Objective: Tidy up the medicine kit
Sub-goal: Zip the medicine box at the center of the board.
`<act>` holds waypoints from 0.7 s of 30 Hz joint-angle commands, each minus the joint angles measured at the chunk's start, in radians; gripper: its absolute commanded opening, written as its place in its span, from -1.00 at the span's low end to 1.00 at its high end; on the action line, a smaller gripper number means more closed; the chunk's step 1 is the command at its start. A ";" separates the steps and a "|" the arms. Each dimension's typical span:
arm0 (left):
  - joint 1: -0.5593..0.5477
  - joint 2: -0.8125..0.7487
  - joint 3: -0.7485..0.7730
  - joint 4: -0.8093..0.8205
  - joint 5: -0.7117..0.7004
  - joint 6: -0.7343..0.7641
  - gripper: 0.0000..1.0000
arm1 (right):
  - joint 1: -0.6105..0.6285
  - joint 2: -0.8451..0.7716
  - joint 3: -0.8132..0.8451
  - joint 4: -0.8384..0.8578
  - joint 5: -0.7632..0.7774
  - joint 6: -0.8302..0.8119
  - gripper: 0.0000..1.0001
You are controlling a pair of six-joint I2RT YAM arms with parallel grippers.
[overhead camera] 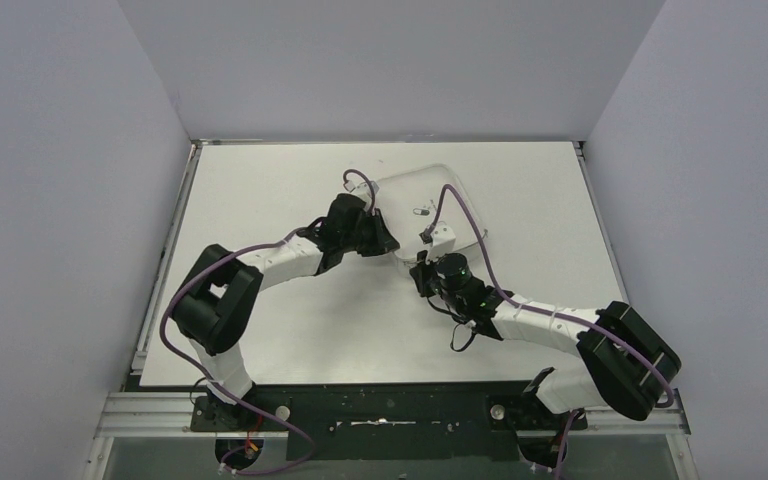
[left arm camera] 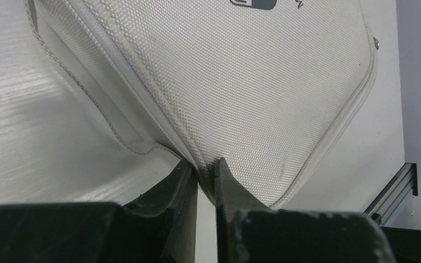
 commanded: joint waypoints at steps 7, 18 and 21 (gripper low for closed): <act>0.038 -0.101 0.123 -0.397 -0.128 0.266 -1.00 | -0.058 -0.005 0.097 -0.004 -0.304 -0.056 -1.00; 0.096 -0.323 -0.078 -0.274 0.069 0.111 0.29 | -0.050 0.062 0.110 0.096 -0.362 0.008 -1.00; 0.099 -0.373 -0.200 -0.075 0.141 0.018 0.30 | -0.046 0.080 0.112 0.136 -0.384 0.046 -1.00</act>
